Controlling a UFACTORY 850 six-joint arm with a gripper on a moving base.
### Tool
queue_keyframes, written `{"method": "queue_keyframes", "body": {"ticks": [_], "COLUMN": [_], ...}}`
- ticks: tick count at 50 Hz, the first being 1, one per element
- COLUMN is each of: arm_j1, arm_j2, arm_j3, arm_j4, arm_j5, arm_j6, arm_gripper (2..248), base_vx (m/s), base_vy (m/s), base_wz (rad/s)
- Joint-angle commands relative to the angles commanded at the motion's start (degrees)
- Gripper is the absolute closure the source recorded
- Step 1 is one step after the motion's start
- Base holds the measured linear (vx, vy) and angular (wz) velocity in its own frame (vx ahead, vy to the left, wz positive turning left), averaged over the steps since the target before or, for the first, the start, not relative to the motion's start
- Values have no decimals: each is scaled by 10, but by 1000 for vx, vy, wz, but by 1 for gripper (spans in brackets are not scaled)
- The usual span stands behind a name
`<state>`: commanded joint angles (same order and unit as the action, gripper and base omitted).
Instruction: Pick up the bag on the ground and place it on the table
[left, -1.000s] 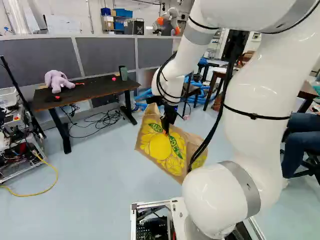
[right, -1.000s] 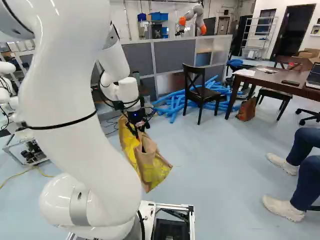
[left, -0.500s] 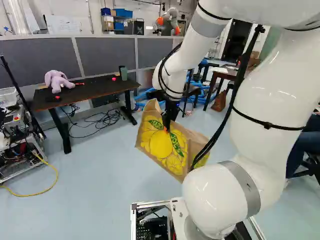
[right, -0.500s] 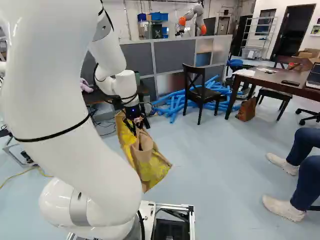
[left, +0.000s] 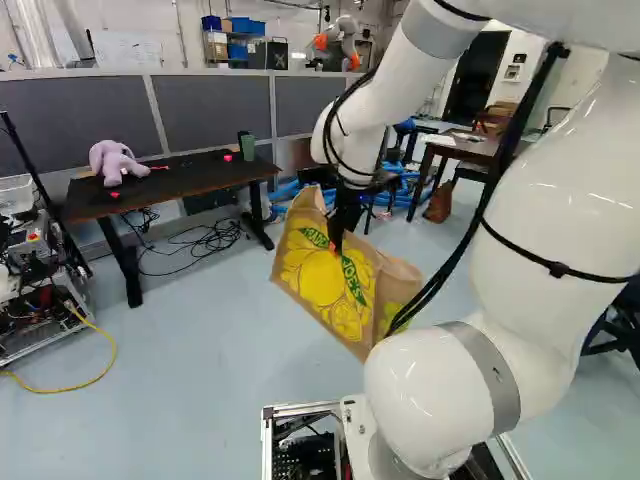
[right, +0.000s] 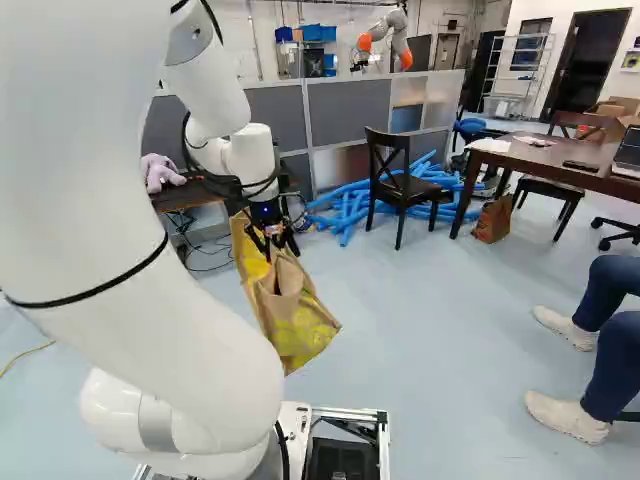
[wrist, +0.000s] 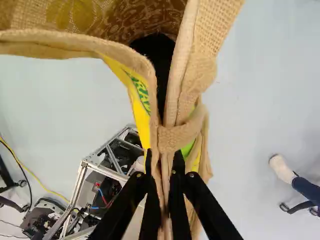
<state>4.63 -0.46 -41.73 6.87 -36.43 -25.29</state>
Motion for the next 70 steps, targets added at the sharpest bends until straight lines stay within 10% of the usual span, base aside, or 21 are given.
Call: {"method": "queue_keyframes", "body": {"ticks": [70], "arm_j1": [-51], "arm_j2": [27], "arm_j3": [-113], "arm_j4": [-79], "arm_j5": [-107], "arm_j6": [0], "arm_gripper": [229], "base_vx": [0], "base_vy": [0], "base_wz": [0]}}
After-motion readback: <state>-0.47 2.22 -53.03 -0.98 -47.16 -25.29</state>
